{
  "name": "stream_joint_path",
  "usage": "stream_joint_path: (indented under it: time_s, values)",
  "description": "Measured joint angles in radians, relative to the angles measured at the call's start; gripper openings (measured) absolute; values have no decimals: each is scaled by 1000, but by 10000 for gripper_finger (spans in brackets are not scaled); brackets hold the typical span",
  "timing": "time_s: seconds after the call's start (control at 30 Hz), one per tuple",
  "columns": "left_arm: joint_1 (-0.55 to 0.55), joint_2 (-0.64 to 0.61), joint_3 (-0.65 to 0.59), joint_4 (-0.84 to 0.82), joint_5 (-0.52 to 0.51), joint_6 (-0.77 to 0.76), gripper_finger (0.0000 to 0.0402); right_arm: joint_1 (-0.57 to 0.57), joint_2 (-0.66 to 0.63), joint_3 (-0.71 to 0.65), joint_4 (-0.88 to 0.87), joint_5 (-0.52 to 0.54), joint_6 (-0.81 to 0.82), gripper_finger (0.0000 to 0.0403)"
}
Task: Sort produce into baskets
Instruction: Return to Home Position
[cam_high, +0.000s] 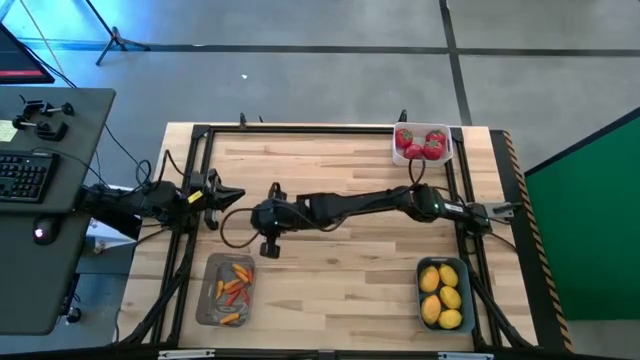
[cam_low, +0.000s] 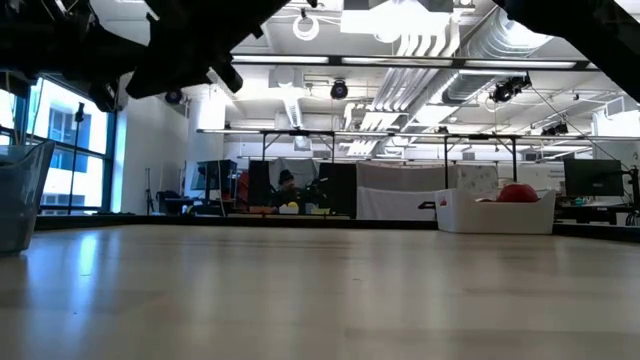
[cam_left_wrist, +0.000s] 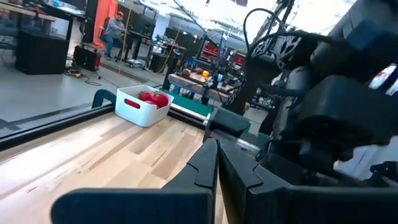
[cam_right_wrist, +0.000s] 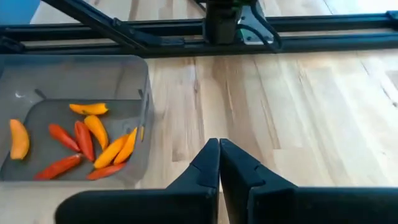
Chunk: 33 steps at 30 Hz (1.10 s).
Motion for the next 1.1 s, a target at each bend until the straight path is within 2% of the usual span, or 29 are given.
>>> stream_joint_path:
  time_s: [0.17,0.43,0.63,0.77,0.97,1.1]
  values:
    - [0,0,0,-6,-11,0,0,-2,0,-6,10,-67,-23,0]
    - [0,0,0,-8,-21,7,0,0,-45,-247,183,-108,22,0]
    - [0,0,0,-15,-19,22,0,-29,-264,-584,405,-99,47,0]
    - [0,0,0,-24,-23,40,0,-54,-433,-834,479,-67,62,0]
    - [0,0,0,-62,-32,42,0,-91,-714,-1171,597,-73,52,0]
    - [0,0,1,-95,-84,43,0,-126,-911,-1381,676,-84,41,0]
